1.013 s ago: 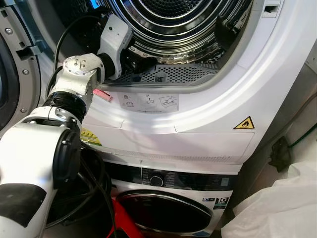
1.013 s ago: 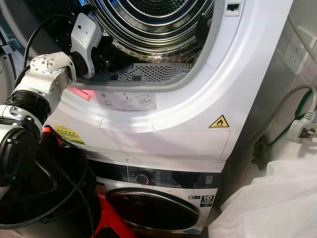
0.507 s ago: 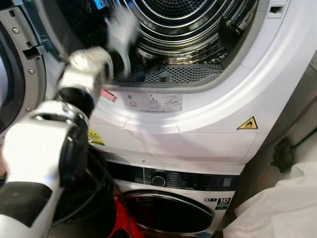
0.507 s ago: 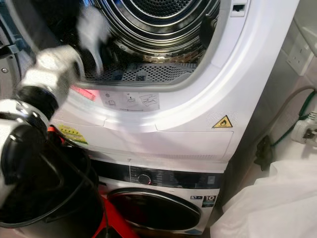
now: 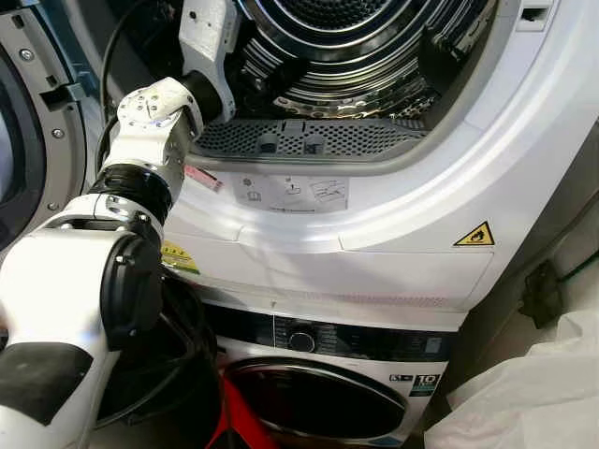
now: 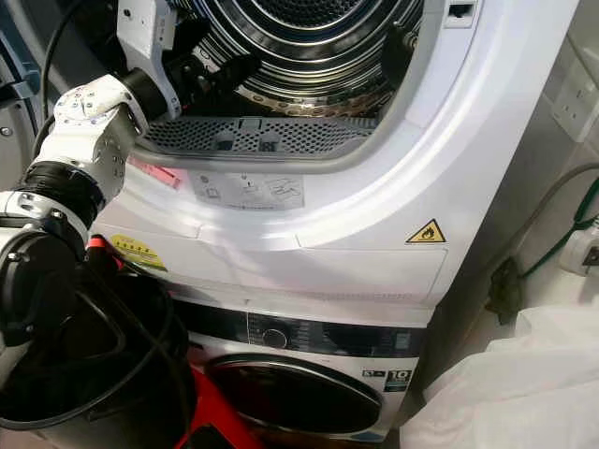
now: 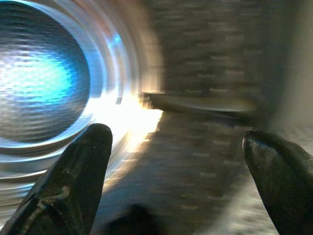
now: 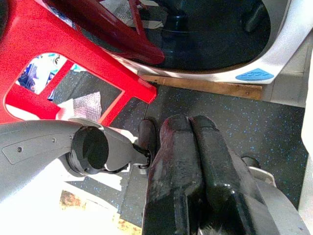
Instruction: Clothes washing
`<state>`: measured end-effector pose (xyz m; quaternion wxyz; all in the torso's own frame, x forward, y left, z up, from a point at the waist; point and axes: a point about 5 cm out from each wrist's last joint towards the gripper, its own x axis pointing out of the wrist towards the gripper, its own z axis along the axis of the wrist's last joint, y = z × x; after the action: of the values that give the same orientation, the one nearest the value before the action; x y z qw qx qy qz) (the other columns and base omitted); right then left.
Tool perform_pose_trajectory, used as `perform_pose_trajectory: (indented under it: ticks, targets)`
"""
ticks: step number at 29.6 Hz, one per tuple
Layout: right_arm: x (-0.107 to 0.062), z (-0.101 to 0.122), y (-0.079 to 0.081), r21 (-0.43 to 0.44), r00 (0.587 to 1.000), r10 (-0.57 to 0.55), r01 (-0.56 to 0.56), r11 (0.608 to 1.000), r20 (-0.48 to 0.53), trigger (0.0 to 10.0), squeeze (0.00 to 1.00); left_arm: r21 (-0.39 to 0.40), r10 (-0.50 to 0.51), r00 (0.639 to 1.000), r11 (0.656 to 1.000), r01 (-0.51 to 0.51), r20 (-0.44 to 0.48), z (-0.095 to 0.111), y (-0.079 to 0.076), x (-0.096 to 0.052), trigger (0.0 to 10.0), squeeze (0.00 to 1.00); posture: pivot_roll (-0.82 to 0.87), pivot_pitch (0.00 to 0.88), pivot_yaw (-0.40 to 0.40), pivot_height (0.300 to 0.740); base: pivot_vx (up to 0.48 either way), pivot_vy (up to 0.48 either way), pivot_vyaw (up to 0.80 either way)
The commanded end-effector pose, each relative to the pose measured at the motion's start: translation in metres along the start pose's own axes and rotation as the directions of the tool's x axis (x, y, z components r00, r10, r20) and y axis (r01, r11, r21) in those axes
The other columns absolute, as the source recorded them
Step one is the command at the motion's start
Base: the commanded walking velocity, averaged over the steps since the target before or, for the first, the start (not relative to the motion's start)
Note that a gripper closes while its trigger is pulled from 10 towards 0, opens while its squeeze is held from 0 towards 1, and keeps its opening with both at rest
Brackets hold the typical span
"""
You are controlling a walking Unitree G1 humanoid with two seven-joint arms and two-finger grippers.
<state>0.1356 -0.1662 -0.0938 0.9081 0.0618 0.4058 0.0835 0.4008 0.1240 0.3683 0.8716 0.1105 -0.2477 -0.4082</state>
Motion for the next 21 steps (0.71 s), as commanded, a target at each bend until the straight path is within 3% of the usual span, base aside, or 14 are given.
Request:
perform_pose_trajectory:
  ticks: [1,5,7,9,10,11,13,14,17,18,19,21]
  targets:
    - [-0.002,-0.010,0.004,0.014,0.999,0.001,-0.001,1.000,-0.034,10.0,0.00,-0.019,-0.110,0.994,0.994,0.110,-0.017,-0.010,-0.008,-0.004,10.0,0.00,-0.08,0.040,0.123,0.740,0.000,0.000,0.00]
    - [-0.002,-0.008,0.006,0.019,1.000,0.005,-0.005,1.000,-0.019,10.0,0.00,0.050,-0.176,0.983,0.984,0.174,0.053,-0.010,-0.018,-0.004,10.0,0.00,-0.07,0.041,0.119,0.740,0.000,0.000,0.00]
    - [-0.001,-0.008,0.006,0.023,1.000,0.007,-0.007,1.000,-0.011,10.0,0.00,0.096,-0.168,0.980,0.983,0.158,0.106,-0.003,-0.019,-0.004,10.0,0.00,-0.07,0.041,0.120,0.740,0.000,0.000,0.00]
    - [-0.001,-0.006,0.008,0.028,1.000,0.018,-0.018,0.999,0.008,10.0,0.00,0.232,-0.137,0.959,0.970,0.078,0.248,0.019,-0.021,-0.003,10.0,0.00,-0.06,0.043,0.119,0.740,0.000,0.000,0.00]
    - [-0.001,-0.006,0.008,0.028,1.000,0.018,-0.018,0.999,0.008,10.0,0.00,0.232,-0.137,0.959,0.970,0.078,0.248,0.019,-0.021,-0.003,10.0,0.00,-0.06,0.043,0.119,0.740,0.000,0.000,0.00]
    - [0.000,-0.004,0.010,0.037,0.999,0.027,-0.028,0.999,0.024,10.0,0.00,0.235,-0.152,0.912,0.970,0.063,0.381,0.040,-0.026,-0.003,10.0,0.00,-0.06,0.043,0.119,0.740,0.000,0.000,0.00]
    - [0.000,-0.004,0.011,0.039,0.999,0.032,-0.033,0.999,0.028,10.0,0.00,0.254,-0.176,0.892,0.965,0.071,0.417,0.047,-0.031,-0.004,10.0,0.00,-0.05,0.046,0.118,0.740,0.000,0.000,0.00]
    - [0.000,-0.004,0.013,0.040,0.999,0.039,-0.040,0.998,0.027,10.0,0.00,0.258,-0.231,0.874,0.958,0.127,0.427,0.052,-0.043,-0.005,10.0,0.00,-0.05,0.046,0.119,0.740,0.000,0.000,0.00]
    - [0.001,-0.005,0.018,0.028,0.998,0.055,-0.055,0.998,0.018,10.0,0.00,0.212,-0.318,0.863,0.944,0.251,0.393,0.050,-0.065,-0.012,10.0,0.00,-0.05,0.048,0.124,0.740,0.000,0.000,0.00]
    - [0.002,-0.005,0.020,0.035,0.998,0.056,-0.057,0.998,0.020,10.0,0.00,0.170,-0.378,0.865,0.925,0.340,0.331,0.039,-0.084,-0.025,10.0,0.00,-0.05,0.053,0.126,0.740,0.000,0.000,0.00]
    - [0.002,-0.005,0.021,0.037,0.998,0.056,-0.057,0.998,0.021,10.0,0.00,0.155,-0.389,0.867,0.921,0.358,0.310,0.035,-0.090,-0.030,10.0,0.00,-0.04,0.055,0.132,0.740,0.000,0.000,0.00]
    - [0.002,-0.006,0.023,0.035,0.998,0.064,-0.064,0.997,0.019,10.0,0.00,0.038,-0.355,0.891,0.932,0.359,0.284,0.022,-0.106,-0.046,10.0,0.00,-0.03,0.057,0.134,0.740,0.000,0.000,0.00]
